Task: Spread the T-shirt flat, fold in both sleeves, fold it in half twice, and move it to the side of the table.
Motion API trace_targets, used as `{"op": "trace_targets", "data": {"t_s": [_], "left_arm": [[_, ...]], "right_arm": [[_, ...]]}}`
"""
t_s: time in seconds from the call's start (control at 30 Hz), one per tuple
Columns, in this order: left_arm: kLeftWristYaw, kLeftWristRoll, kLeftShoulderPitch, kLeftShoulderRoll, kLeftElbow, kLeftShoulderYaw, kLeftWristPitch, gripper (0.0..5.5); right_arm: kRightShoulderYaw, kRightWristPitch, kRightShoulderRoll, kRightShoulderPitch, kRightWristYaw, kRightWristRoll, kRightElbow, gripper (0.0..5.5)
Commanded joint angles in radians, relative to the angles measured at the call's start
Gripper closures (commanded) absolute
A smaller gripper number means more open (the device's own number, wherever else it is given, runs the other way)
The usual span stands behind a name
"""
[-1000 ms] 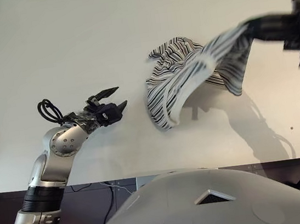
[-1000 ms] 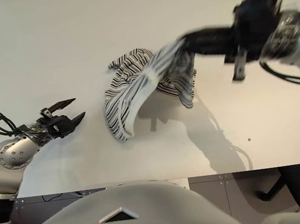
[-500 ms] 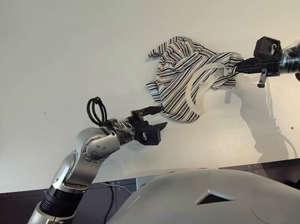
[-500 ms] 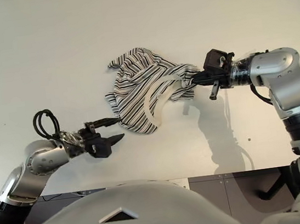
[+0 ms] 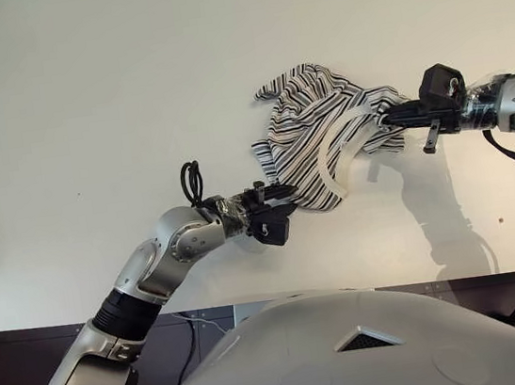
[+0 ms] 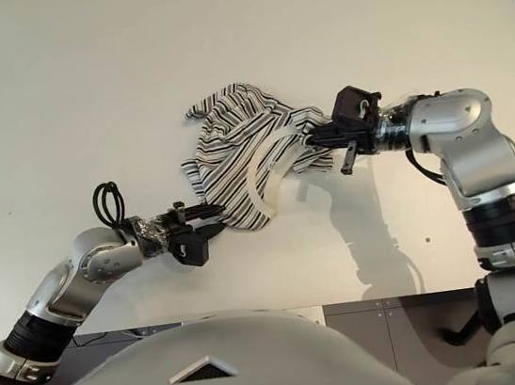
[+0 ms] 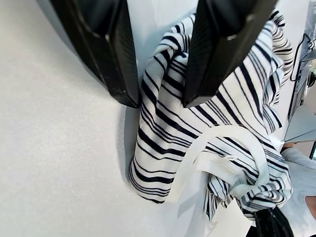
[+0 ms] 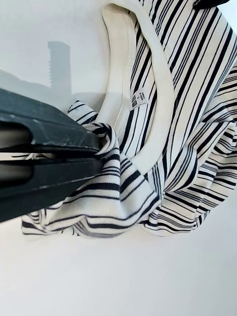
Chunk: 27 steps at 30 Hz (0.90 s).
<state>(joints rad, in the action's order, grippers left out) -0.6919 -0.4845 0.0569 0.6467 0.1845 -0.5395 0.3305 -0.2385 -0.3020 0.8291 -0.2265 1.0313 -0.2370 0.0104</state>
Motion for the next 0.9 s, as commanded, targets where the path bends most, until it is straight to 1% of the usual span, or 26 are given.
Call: {"op": "trace_targets", "data": {"t_s": [0.03,0.1,0.17,0.23,0.3,0.37,0.47,0.57,0.63,0.7,0.8,0.9], "left_arm": [[-0.05,-0.051,0.007,0.023,-0.067,-0.031,-0.046,4.55],[-0.031,-0.055,0.0,0.021,-0.077,-0.026,-0.041,4.92],[-0.011,-0.057,-0.003,0.024,-0.085,-0.018,-0.03,5.07],[0.013,-0.05,-0.003,0.028,-0.09,0.0,-0.018,5.35],[0.035,-0.026,0.002,0.029,-0.089,0.027,-0.011,5.38],[0.06,0.043,0.022,0.016,-0.061,0.083,-0.022,5.38],[0.093,0.147,0.042,0.006,-0.017,0.181,-0.035,5.38],[0.151,0.25,0.021,-0.027,-0.009,0.306,-0.055,5.38],[0.194,0.324,-0.057,-0.076,-0.015,0.382,-0.108,5.38],[0.214,0.381,-0.132,-0.11,-0.029,0.432,-0.16,5.38],[0.196,0.442,-0.248,-0.124,-0.085,0.471,-0.237,5.38],[0.177,0.451,-0.413,-0.118,-0.223,0.483,-0.247,5.38]], "right_arm": [[0.024,-0.021,-0.016,0.007,-0.01,0.006,0.029,5.4],[0.03,-0.026,-0.021,0.016,-0.013,0.005,0.039,5.4],[0.039,-0.031,-0.026,0.027,-0.014,0.001,0.051,5.4],[0.05,-0.038,-0.03,0.034,-0.016,-0.003,0.06,5.4],[0.064,-0.042,-0.034,0.038,-0.018,-0.009,0.064,5.4],[0.089,-0.045,-0.033,0.047,-0.014,-0.027,0.075,5.4],[0.159,-0.064,-0.026,0.064,-0.018,-0.073,0.093,5.4],[0.241,-0.104,-0.044,0.019,-0.048,-0.127,0.08,5.4],[0.275,-0.128,-0.072,-0.047,-0.084,-0.153,0.075,5.4],[0.285,-0.133,-0.093,-0.103,-0.113,-0.157,0.07,5.4],[0.286,-0.12,-0.128,-0.211,-0.169,-0.137,0.017,5.4],[0.27,-0.056,-0.19,-0.376,-0.259,-0.068,-0.145,5.4]]}}
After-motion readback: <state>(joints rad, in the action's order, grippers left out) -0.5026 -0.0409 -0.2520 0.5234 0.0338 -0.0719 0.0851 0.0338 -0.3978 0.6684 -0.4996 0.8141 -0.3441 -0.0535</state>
